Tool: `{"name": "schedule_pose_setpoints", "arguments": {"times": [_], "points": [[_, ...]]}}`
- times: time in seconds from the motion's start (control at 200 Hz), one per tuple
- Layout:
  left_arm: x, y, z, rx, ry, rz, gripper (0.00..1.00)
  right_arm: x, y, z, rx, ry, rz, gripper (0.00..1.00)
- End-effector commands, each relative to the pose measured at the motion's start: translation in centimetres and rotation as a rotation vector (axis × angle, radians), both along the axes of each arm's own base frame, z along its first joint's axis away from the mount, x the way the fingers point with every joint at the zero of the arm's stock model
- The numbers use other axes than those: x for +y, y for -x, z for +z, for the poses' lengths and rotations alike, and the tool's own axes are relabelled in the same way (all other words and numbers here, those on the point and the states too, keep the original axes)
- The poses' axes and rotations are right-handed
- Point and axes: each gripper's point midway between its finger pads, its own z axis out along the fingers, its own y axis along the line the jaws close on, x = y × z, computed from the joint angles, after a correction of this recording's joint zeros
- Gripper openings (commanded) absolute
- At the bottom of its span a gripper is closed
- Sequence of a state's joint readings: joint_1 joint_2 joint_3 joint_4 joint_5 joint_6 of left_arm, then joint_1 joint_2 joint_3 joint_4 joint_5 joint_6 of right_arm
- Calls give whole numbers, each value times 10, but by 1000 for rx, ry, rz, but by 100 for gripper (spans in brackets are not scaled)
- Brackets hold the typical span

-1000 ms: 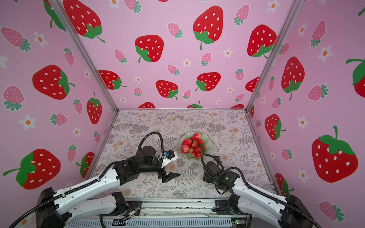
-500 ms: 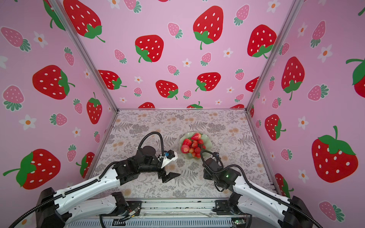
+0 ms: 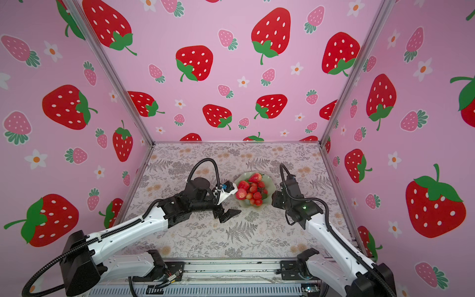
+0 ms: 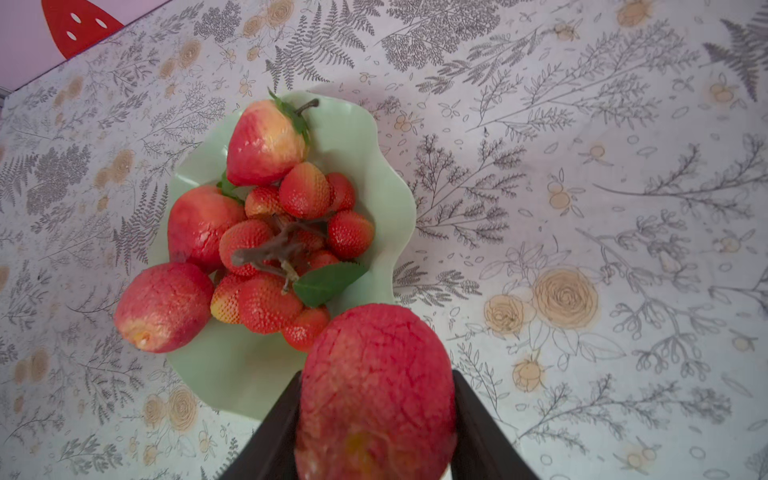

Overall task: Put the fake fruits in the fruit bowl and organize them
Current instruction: 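Carry the round red fruit with the right gripper into the bowl and release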

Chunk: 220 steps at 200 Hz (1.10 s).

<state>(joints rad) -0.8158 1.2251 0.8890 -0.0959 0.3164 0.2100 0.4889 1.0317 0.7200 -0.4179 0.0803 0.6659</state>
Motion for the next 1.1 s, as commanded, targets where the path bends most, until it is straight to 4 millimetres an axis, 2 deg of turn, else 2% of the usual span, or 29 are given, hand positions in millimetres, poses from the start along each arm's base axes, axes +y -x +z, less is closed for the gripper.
{"name": "schedule_pose_setpoints", "arguments": {"times": [0.0,0.155,0.365,0.6,0.855,0.885,1.096], "points": [[1,-17,19,-52,28,33,99,11,-26,12,-47,10,100,45],[5,-22,20,-43,44,48,99,14,-52,8,-58,3,120,45],[8,-26,18,-36,44,61,99,28,-68,-9,-28,-15,162,45],[7,-26,15,-27,42,58,99,32,-73,-24,-7,-11,175,46],[7,-26,16,-25,47,57,99,34,-73,-34,13,-10,191,51],[7,-25,16,-25,47,56,99,34,-73,-34,12,-9,191,56],[7,-24,17,-25,49,55,99,32,-73,-33,7,1,183,64]]}}
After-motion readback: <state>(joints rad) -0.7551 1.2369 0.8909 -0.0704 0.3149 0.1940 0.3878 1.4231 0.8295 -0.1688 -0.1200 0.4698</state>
